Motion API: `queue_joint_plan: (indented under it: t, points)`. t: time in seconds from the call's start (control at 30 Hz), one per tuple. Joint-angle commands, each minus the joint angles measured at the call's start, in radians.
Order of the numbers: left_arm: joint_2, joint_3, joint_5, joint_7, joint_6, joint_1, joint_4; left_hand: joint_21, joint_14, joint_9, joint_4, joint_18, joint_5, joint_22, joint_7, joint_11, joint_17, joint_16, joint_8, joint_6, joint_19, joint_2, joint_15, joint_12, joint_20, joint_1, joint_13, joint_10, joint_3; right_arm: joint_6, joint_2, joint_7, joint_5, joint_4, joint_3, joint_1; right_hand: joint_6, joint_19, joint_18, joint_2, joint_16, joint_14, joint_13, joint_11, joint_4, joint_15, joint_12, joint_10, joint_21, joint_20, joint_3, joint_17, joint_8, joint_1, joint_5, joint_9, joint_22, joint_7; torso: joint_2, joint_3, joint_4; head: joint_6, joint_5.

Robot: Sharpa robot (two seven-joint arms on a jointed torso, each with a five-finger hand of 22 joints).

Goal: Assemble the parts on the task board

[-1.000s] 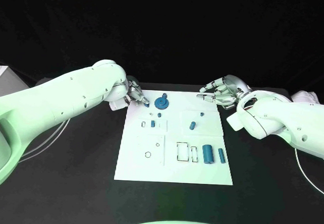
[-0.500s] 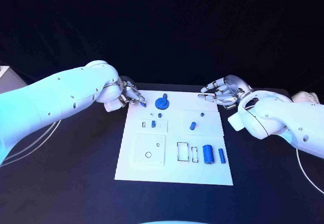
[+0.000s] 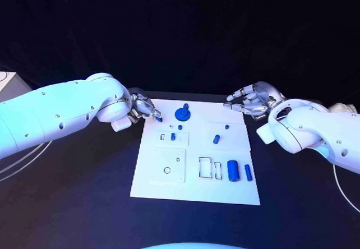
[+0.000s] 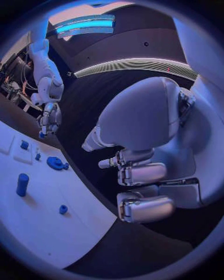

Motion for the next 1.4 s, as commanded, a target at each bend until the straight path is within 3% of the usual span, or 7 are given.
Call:
queue_joint_plan:
  t: [0.03,0.3,0.73,1.4]
  points:
    - [-0.016,-0.004,-0.043,0.014,-0.068,-0.006,0.042,0.006,0.106,0.001,-0.224,-0.019,0.007,0.002,-0.009,0.001,0.263,0.003,0.005,0.013,0.005,-0.001,-0.006,0.005,0.000,-0.008,0.003,0.008,0.217,0.005,-0.003,0.009,-0.001,0.001,0.000,0.000,0.005,0.081,0.007,0.002,-0.006,0.090,0.152,0.001,0.003,0.005,-0.004,0.000,-0.003,0.004,-0.001,0.205,0.000,-0.008,0.002,-0.001,0.229,0.001,-0.003,-0.0015,0.0036,-0.003,0.001]
    - [-0.041,-0.023,-0.093,0.002,-0.059,-0.020,0.111,0.006,0.106,0.001,-0.225,-0.019,0.008,0.002,-0.010,0.001,0.263,0.003,0.005,0.014,0.005,-0.001,-0.007,0.007,0.000,-0.009,0.006,0.010,0.217,0.006,-0.004,0.009,-0.002,0.000,0.000,0.000,0.006,0.080,0.007,0.002,-0.006,0.090,0.152,0.001,0.002,0.005,-0.004,0.000,-0.005,0.004,-0.002,0.206,0.001,-0.009,0.004,-0.001,0.228,0.001,0.000,0.0000,-0.0001,-0.002,0.007]
    - [-0.027,-0.048,-0.167,-0.013,-0.036,-0.029,0.127,0.007,0.106,0.001,-0.227,-0.020,0.010,0.005,-0.010,0.000,0.263,0.003,0.006,0.015,0.007,-0.001,-0.007,0.008,0.000,-0.010,0.008,0.012,0.218,0.007,-0.001,0.010,-0.002,-0.002,0.000,0.000,0.006,0.080,0.007,0.002,-0.006,0.090,0.152,0.001,0.002,0.005,-0.004,0.000,-0.005,0.004,-0.002,0.206,0.001,-0.009,0.004,-0.001,0.228,0.001,0.002,0.0006,-0.0015,-0.007,0.007]
    - [-0.013,-0.054,-0.207,-0.031,0.009,-0.031,0.118,0.008,0.106,0.000,-0.229,-0.020,0.012,0.006,-0.011,0.000,0.263,0.003,0.006,0.016,0.008,-0.002,-0.008,0.007,-0.001,-0.011,0.006,0.012,0.219,0.009,0.001,0.010,-0.002,-0.004,0.000,-0.001,0.006,0.080,0.007,0.002,-0.006,0.090,0.152,0.001,0.002,0.005,-0.004,0.000,-0.005,0.004,-0.002,0.206,0.001,-0.009,0.004,-0.001,0.228,0.001,0.001,0.0004,-0.0009,-0.017,0.007]
